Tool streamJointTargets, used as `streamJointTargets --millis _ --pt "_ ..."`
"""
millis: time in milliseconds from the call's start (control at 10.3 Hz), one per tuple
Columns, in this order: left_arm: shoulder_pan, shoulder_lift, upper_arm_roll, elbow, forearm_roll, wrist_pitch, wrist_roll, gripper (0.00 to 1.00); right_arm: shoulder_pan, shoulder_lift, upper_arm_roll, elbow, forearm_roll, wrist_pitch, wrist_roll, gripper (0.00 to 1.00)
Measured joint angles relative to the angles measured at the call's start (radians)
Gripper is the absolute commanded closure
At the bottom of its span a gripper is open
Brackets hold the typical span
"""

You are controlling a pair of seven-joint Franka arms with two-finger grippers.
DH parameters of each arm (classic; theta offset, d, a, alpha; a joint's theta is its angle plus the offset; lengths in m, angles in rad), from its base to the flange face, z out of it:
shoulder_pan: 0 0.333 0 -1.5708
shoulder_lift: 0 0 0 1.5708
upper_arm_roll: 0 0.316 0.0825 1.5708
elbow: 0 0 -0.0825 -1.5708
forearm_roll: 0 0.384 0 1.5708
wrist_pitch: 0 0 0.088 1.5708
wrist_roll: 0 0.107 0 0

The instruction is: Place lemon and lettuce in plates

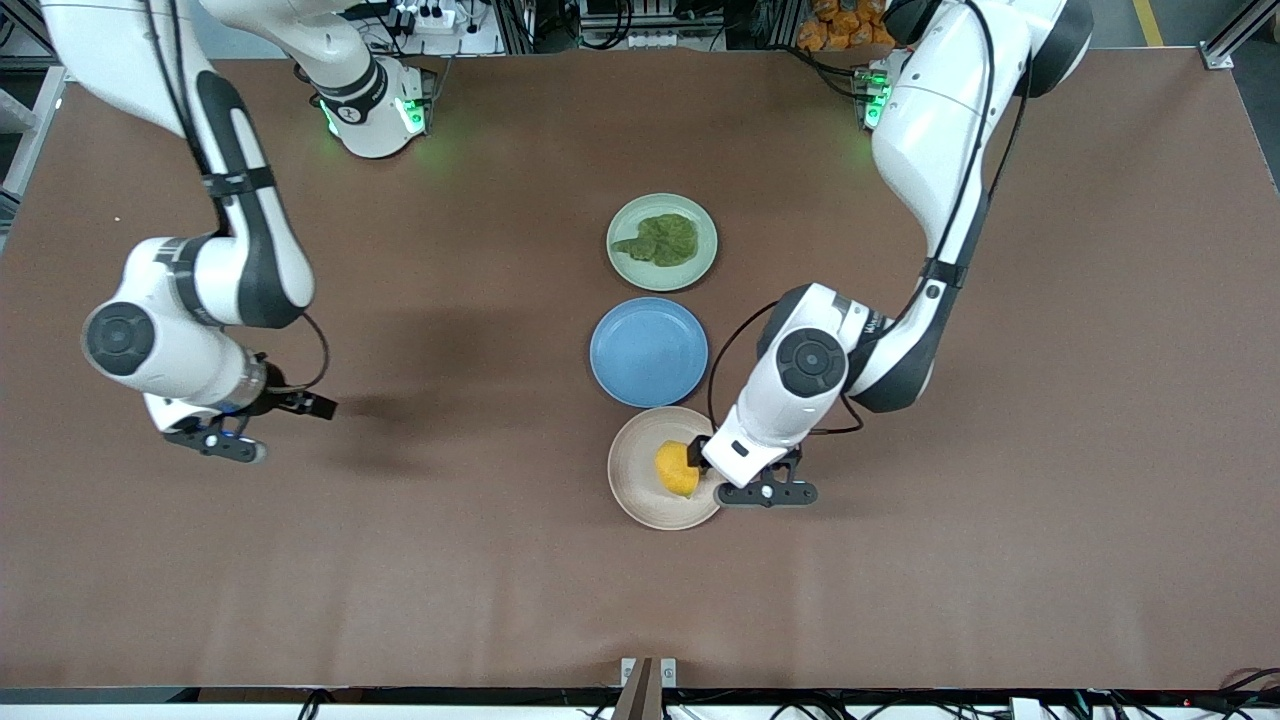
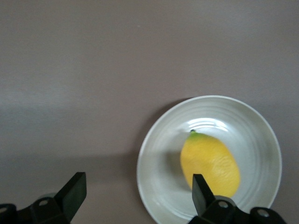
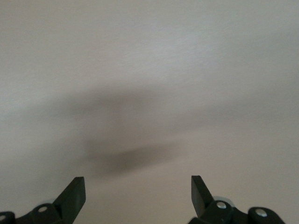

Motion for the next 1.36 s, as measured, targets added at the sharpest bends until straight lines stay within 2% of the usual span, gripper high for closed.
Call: streamJointTargets --millis 291,388,582,679,873,1164,1358 --pt "0.072 -0.029 -0.004 0.000 0.000 -0.098 0.096 0.00 -0.021 -0.006 0.016 0.000 0.000 -0.014 -0.031 0.00" --pt "0.105 -0.040 -0.004 0.001 0.000 -0.131 0.140 0.00 -0.041 -0.018 0.053 0.000 0.000 -0.036 -0.026 0.00" --pt "0.176 -0.070 -0.003 0.001 0.000 -0.198 0.230 0.00 -0.158 -0.072 0.206 -0.024 -0.006 -0.059 0.016 0.00" --pt "0.214 -0.084 -0.003 0.001 0.000 -0.225 0.269 0.00 -0.181 -0.111 0.241 -0.054 -0.021 -0.060 0.036 0.00" --pt "0.276 -0.094 -0.004 0.000 0.000 -0.243 0.337 0.00 -0.184 -0.186 0.252 -0.130 -0.038 -0.041 0.045 0.00" --pt "0.335 -0.097 -0.003 -0.001 0.000 -0.257 0.389 0.00 -0.187 -0.280 0.258 -0.306 -0.047 0.109 0.020 0.00" --pt "0.367 -0.113 -0.003 -0.001 0.000 -0.296 0.400 0.00 -0.187 -0.348 0.263 -0.357 -0.048 0.104 0.000 0.00"
